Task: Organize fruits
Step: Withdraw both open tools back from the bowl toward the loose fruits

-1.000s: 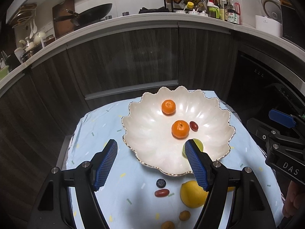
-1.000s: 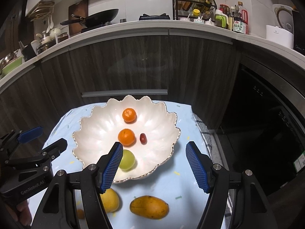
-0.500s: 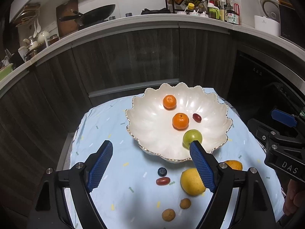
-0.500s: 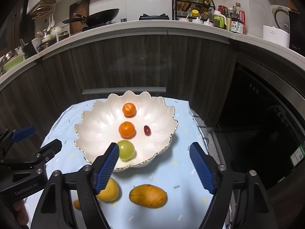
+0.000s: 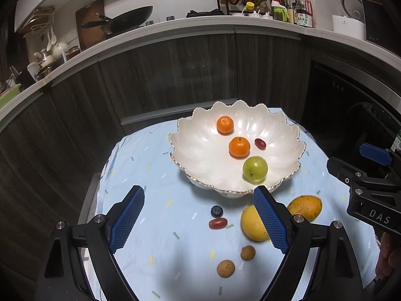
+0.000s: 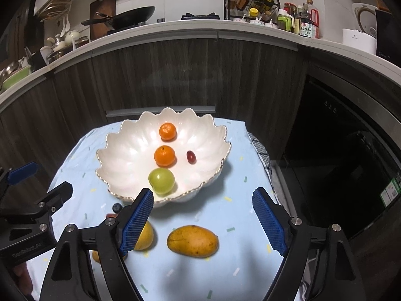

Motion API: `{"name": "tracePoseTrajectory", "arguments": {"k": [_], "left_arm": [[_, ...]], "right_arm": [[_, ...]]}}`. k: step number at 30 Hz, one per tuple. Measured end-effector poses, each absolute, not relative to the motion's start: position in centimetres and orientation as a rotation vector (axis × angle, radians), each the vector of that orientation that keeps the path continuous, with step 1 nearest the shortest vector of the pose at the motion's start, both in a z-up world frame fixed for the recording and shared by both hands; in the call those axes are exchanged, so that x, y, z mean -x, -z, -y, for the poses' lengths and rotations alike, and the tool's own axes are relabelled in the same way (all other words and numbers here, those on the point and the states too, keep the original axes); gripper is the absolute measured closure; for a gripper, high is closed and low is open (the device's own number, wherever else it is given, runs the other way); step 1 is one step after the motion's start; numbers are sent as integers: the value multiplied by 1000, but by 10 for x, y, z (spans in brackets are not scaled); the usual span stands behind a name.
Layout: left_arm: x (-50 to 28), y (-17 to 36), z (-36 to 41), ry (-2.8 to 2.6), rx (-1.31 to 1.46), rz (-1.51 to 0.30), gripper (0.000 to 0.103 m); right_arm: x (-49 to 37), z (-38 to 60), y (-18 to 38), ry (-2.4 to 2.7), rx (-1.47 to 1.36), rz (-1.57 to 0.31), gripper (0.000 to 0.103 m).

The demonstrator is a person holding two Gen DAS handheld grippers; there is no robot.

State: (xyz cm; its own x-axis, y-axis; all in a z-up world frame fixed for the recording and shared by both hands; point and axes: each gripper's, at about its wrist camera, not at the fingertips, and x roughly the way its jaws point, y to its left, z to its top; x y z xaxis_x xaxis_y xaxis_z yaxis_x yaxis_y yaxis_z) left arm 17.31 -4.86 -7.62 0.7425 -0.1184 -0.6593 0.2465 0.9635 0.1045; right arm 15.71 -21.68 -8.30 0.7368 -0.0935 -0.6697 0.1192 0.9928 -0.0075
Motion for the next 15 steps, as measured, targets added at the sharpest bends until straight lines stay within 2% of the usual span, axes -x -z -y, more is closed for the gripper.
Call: {"name": "tracePoseTrajectory", "arguments": {"k": [15], "left_arm": [[-156, 103, 44, 186, -194, -744, 14]], "right_arm": [[-147, 213, 107, 112, -34, -778, 21]]}}
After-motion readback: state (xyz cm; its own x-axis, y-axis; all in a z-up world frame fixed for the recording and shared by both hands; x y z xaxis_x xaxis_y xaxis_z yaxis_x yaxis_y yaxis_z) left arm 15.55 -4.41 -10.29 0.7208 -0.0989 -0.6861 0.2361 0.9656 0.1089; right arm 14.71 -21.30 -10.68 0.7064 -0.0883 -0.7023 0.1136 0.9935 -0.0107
